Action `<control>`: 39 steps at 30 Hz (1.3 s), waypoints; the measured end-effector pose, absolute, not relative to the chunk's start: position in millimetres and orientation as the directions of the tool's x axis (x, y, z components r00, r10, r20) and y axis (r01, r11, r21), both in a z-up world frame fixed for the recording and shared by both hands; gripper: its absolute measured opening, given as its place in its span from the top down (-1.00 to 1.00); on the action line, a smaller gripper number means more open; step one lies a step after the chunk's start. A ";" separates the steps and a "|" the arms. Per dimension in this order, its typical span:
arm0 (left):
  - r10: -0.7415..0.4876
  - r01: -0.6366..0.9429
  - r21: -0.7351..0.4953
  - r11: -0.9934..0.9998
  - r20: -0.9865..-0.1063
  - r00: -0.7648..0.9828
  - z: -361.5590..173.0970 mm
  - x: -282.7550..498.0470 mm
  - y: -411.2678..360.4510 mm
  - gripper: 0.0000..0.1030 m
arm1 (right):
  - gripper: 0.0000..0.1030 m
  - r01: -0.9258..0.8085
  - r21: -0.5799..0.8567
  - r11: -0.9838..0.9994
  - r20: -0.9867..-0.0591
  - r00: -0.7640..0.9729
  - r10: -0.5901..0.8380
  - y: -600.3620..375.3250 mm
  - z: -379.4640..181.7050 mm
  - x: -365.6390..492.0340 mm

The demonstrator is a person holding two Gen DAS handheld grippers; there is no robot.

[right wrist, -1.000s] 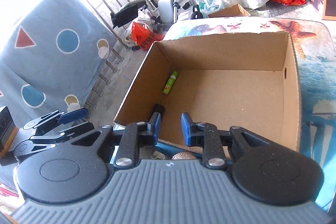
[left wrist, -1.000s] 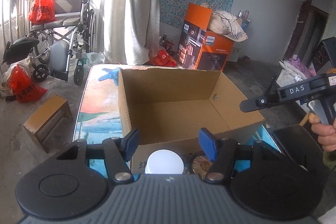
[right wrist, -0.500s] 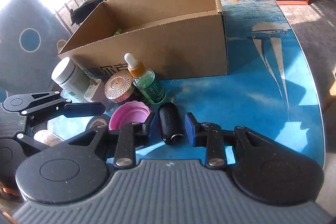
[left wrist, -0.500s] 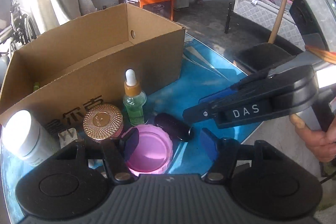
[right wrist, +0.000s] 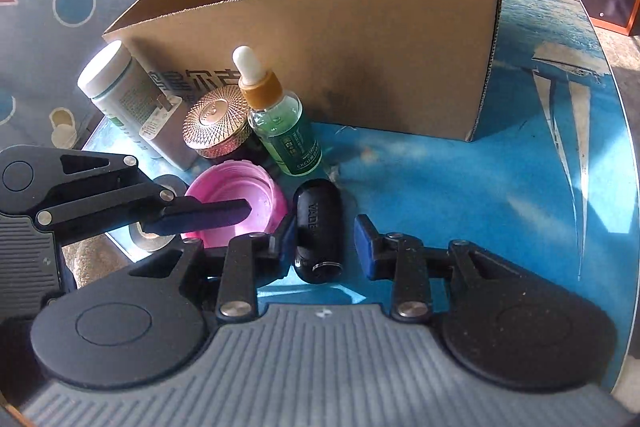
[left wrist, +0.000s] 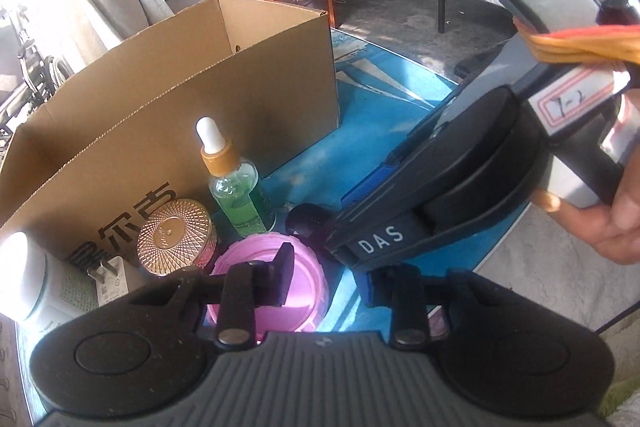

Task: Organize rigid objects
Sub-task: 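Close the right gripper on the black oval case and lift it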

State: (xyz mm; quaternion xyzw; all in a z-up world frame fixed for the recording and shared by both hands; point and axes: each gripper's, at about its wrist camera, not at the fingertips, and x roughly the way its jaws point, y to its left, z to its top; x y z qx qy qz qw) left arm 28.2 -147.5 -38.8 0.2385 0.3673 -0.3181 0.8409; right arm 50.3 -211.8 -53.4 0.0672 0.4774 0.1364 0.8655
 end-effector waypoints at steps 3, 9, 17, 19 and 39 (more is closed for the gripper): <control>-0.358 0.714 0.173 0.679 -0.771 0.527 -38.2 28.8 -146.7 0.36 | 0.48 -0.181 0.253 0.950 -0.810 0.498 0.310 -208.3 -56.2 51.7; -0.360 0.724 0.174 0.668 -0.776 0.518 -37.1 28.1 -151.0 0.35 | 0.58 -0.134 0.234 0.963 -0.811 0.518 0.270 -213.9 -57.3 45.1; -0.391 0.752 0.153 0.641 -0.779 0.491 -31.3 20.4 -162.4 0.30 | 0.60 -0.018 0.307 0.951 -0.797 0.541 0.268 -243.2 -62.6 21.9; -0.406 0.770 0.127 0.625 -0.790 0.460 -31.6 18.5 -167.8 0.21 | 0.60 0.004 0.342 0.940 -0.789 0.544 0.285 -250.5 -64.0 17.4; -0.392 0.779 0.059 0.625 -0.839 0.378 -60.9 43.2 -207.8 0.16 | 0.66 0.092 0.582 0.808 -0.717 0.527 0.457 -292.9 -79.2 14.7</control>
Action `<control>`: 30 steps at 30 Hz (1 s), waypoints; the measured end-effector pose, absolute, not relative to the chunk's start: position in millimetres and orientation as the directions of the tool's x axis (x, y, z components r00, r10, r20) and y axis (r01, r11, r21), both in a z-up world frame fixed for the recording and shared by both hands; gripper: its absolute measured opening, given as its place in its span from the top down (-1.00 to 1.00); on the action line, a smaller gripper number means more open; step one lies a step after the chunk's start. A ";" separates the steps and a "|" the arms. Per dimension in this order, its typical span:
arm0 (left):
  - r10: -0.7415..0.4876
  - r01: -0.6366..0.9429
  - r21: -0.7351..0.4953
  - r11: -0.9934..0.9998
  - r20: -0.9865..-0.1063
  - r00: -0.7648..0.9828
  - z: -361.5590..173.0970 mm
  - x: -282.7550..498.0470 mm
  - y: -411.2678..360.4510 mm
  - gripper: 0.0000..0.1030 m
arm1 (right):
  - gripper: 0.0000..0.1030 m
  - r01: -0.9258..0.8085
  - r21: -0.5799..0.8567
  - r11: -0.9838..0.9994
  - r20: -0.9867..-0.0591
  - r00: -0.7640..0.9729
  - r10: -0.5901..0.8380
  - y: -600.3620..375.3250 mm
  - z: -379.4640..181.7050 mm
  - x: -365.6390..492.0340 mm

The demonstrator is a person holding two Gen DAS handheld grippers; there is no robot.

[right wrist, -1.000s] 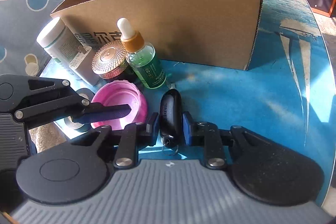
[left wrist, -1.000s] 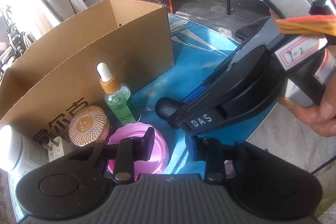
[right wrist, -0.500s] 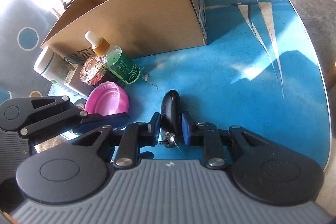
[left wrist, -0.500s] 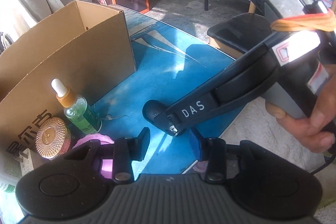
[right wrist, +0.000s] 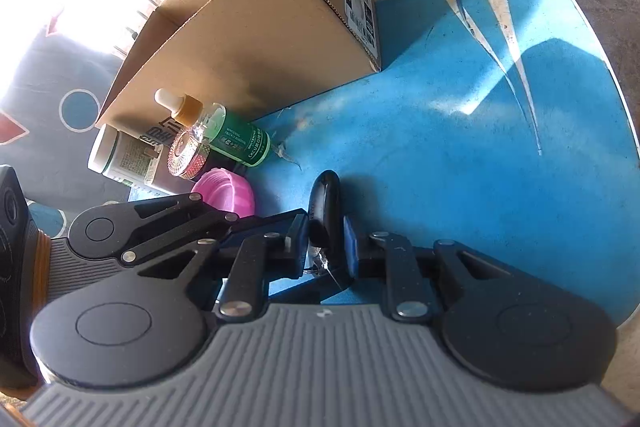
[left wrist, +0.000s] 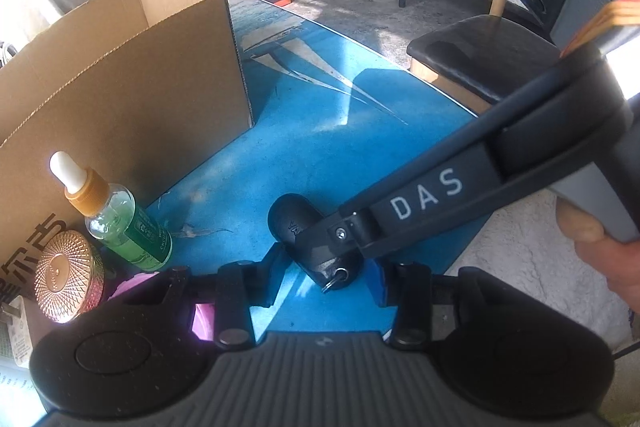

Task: Organize rigid objects
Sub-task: 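Close the right gripper on the black oval case and lift it, then carry the black oval case into the cardboard box and open the right gripper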

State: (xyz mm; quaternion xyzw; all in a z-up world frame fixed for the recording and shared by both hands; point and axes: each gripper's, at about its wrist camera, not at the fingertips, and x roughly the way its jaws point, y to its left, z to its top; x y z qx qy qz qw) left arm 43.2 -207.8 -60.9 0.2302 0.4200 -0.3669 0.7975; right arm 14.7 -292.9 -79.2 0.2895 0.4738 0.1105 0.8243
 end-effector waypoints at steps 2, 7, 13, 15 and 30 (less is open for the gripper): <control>-0.397 0.775 0.057 0.629 -0.834 0.383 -61.2 46.0 -208.8 0.15 | 0.66 0.096 0.596 0.797 -0.712 0.523 0.469 -295.0 -80.4 16.0; -0.402 0.769 0.057 0.636 -0.827 0.394 -61.9 49.2 -209.1 0.14 | 0.66 0.102 0.622 0.777 -0.694 0.532 0.485 -298.5 -83.6 19.3; -0.398 0.766 0.057 0.640 -0.828 0.395 -61.0 48.3 -208.0 0.25 | 0.70 0.127 0.637 0.761 -0.682 0.553 0.479 -298.2 -83.5 17.8; -0.400 0.766 0.056 0.640 -0.827 0.394 -59.2 45.8 -206.6 0.27 | 0.71 0.131 0.635 0.761 -0.682 0.558 0.473 -297.0 -80.6 14.5; -0.469 0.714 0.120 0.690 -0.676 0.568 37.5 25.5 -164.2 0.26 | 0.71 -0.042 0.546 0.837 -0.592 0.688 0.421 -254.7 33.4 -6.5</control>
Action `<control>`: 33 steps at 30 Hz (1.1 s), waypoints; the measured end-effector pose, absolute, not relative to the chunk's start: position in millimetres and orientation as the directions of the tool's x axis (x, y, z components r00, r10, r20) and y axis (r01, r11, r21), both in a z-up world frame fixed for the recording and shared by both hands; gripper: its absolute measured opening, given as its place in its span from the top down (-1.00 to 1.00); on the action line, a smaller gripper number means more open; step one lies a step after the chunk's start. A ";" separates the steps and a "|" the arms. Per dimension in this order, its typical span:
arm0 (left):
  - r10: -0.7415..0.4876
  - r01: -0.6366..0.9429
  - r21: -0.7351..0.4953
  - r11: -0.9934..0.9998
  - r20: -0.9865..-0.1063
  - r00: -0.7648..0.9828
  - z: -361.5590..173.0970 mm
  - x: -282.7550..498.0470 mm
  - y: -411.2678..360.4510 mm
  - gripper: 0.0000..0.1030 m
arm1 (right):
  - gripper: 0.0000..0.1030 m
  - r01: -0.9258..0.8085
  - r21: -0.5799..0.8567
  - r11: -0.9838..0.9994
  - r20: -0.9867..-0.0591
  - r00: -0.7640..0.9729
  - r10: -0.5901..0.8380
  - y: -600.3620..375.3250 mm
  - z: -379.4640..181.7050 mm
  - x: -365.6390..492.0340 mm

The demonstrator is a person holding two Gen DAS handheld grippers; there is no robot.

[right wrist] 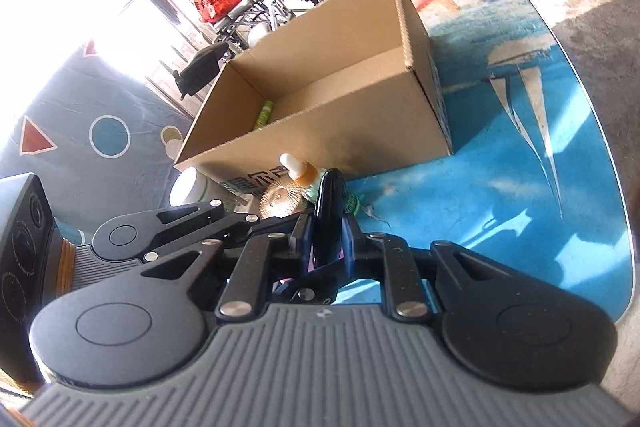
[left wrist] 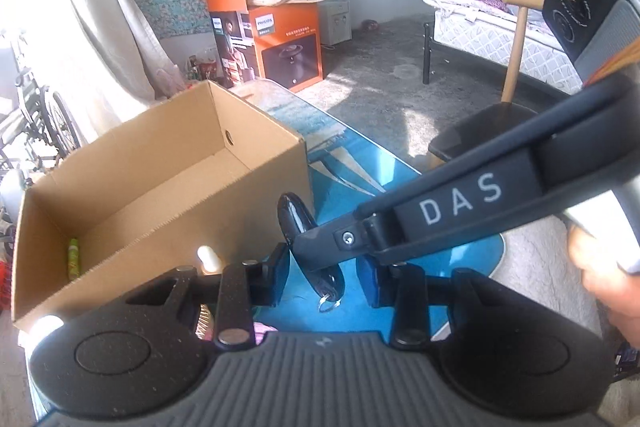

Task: Organize rigid objects
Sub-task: 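Carry the black oval case into the cardboard box and open the right gripper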

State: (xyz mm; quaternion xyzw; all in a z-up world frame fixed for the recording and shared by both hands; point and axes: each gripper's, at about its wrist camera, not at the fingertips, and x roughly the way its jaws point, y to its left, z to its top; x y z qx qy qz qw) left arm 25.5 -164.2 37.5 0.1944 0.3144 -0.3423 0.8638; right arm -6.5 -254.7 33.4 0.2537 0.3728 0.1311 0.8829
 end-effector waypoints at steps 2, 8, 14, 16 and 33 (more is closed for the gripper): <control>-0.454 0.677 0.146 0.721 -0.638 0.621 58.6 32.1 -152.0 0.26 | 0.71 -0.105 0.522 0.846 -0.563 0.703 0.435 -242.5 58.3 5.8; -0.375 0.590 0.173 0.789 -0.624 0.685 92.5 82.4 -116.6 0.21 | 0.71 -0.244 0.493 0.835 -0.547 0.660 0.515 -201.9 102.5 78.1; -0.300 0.546 0.111 0.830 -0.737 0.605 82.7 168.8 -90.2 0.16 | 0.72 -0.225 0.570 0.790 -0.628 0.500 0.596 -169.0 94.9 183.1; -0.271 0.530 0.101 0.842 -0.769 0.578 71.7 195.2 -81.8 0.16 | 0.72 -0.188 0.596 0.780 -0.659 0.440 0.610 -159.0 84.0 219.7; -0.109 0.474 0.167 0.865 -0.858 0.501 19.7 275.1 -70.4 0.12 | 0.73 0.067 0.689 0.721 -0.714 0.236 0.660 -138.7 -10.4 340.7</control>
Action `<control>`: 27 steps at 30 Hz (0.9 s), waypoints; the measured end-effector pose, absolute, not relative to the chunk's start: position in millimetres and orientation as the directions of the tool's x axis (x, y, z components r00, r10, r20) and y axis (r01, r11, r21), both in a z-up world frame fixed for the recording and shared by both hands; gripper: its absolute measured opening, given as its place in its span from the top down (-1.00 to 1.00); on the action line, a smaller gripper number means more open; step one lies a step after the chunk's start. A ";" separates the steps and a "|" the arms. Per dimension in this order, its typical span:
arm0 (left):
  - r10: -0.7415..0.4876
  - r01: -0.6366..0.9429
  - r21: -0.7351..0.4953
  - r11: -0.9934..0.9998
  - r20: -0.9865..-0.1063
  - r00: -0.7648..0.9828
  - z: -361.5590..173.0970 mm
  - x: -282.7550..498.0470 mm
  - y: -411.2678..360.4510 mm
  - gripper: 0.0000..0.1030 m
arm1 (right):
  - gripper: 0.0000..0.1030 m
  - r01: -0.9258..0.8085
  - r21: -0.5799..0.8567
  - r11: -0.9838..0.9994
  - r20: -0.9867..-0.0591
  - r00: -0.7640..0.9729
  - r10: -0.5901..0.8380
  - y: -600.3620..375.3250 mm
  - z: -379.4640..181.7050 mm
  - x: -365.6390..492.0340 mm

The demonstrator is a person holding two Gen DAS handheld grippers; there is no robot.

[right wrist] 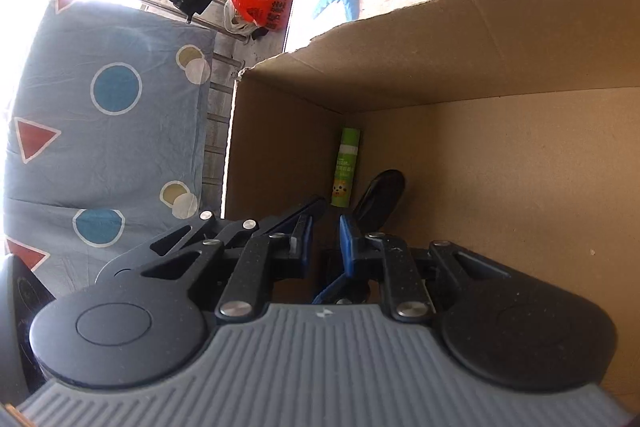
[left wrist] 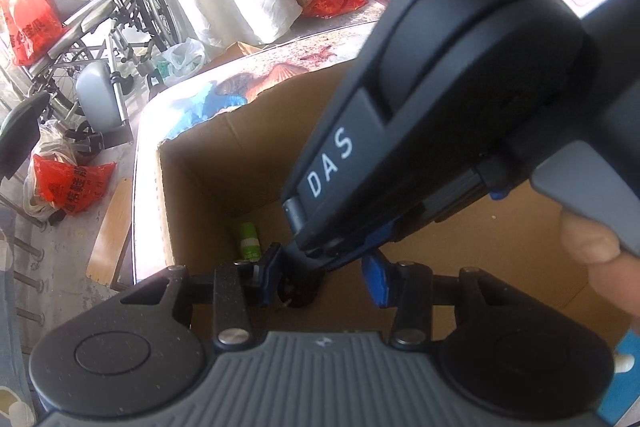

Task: Organize rigid objects
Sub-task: 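Carry the black oval case into the cardboard box and open the right gripper, then move the right gripper back to the pink lid on the table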

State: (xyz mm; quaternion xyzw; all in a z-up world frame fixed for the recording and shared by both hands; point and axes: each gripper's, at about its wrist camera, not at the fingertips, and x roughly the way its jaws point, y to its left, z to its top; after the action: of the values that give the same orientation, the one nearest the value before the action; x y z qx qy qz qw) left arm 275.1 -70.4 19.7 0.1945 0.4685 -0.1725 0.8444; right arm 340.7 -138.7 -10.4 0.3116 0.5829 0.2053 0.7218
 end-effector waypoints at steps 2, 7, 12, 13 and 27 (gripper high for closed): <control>-0.106 0.468 0.165 0.868 -0.860 0.500 19.1 276.4 -69.9 0.12 | 0.70 0.087 0.689 0.720 -0.716 0.235 0.657 -136.7 -18.0 344.2; -0.135 0.462 0.143 0.875 -0.844 0.519 29.2 270.7 -65.8 0.09 | 0.69 0.087 0.679 0.729 -0.722 0.261 0.641 -140.0 -16.9 341.3; -0.191 0.457 0.108 0.883 -0.807 0.559 57.0 246.4 -56.5 0.01 | 0.68 0.027 0.664 0.747 -0.714 0.318 0.623 -152.8 13.1 317.3; -0.209 0.458 0.096 0.884 -0.794 0.571 65.0 237.6 -53.3 -0.02 | 0.67 0.007 0.658 0.753 -0.711 0.336 0.618 -157.7 25.1 307.3; -0.436 0.535 -0.043 0.843 -0.636 0.636 114.8 86.4 -26.7 -0.43 | -0.04 -0.187 0.569 0.801 -0.551 0.636 0.540 -230.1 110.5 91.0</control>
State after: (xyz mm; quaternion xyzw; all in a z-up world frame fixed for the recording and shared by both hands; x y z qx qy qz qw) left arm 86.4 -26.7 114.8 0.0750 0.3307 -0.2695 0.9013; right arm 91.0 -230.1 110.5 0.2369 0.3725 0.2084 0.8727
